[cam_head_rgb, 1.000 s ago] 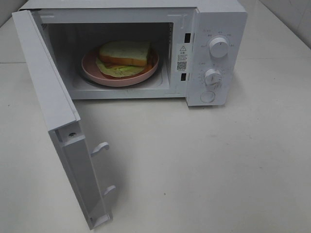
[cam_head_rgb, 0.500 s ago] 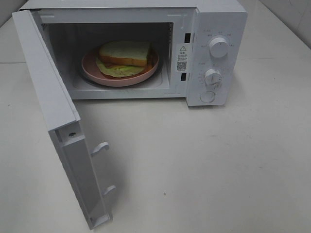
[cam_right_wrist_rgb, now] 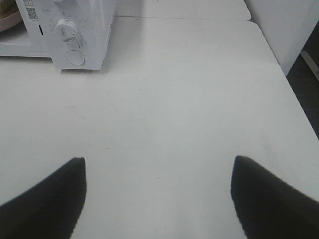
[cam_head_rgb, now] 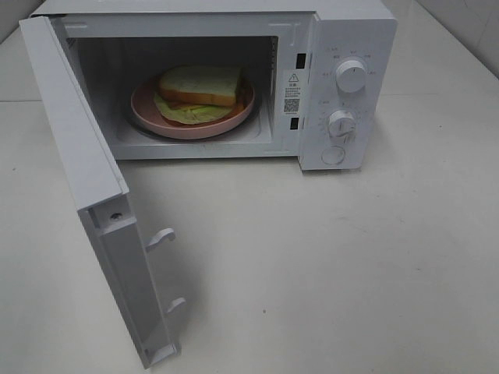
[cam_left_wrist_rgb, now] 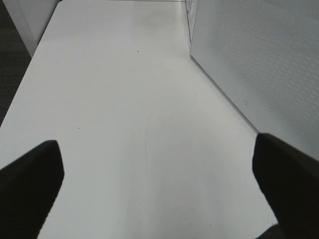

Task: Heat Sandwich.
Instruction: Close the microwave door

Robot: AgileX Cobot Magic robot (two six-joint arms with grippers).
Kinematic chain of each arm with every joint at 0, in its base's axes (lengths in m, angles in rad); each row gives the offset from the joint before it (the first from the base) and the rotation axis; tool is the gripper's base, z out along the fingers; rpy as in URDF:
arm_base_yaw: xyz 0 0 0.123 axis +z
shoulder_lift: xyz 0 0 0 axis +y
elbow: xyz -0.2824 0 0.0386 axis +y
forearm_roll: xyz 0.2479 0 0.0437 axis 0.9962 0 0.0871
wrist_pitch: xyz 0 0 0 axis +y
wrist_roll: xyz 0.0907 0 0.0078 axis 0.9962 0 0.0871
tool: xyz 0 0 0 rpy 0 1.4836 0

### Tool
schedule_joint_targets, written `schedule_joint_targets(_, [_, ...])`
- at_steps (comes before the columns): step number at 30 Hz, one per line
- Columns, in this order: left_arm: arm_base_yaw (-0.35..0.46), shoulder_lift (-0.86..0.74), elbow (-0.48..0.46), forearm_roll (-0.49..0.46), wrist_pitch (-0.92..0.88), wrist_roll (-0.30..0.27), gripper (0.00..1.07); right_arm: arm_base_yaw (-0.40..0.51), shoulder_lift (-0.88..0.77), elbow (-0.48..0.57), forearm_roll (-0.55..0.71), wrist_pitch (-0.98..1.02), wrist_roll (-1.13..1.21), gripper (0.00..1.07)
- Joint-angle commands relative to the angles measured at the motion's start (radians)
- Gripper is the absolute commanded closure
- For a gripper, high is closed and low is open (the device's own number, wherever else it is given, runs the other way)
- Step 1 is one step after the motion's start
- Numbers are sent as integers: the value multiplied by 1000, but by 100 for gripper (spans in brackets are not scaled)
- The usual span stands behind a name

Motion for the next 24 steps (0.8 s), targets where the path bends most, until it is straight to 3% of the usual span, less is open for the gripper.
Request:
schedule_joint_targets(1, [-1,-17,0,-1,-12,0,9,-4,-29,1,2,-3,2,32])
schedule_joint_targets(24, [-1,-17,0,-1,-12,0,9,-4,-29,1,2,-3,2,32])
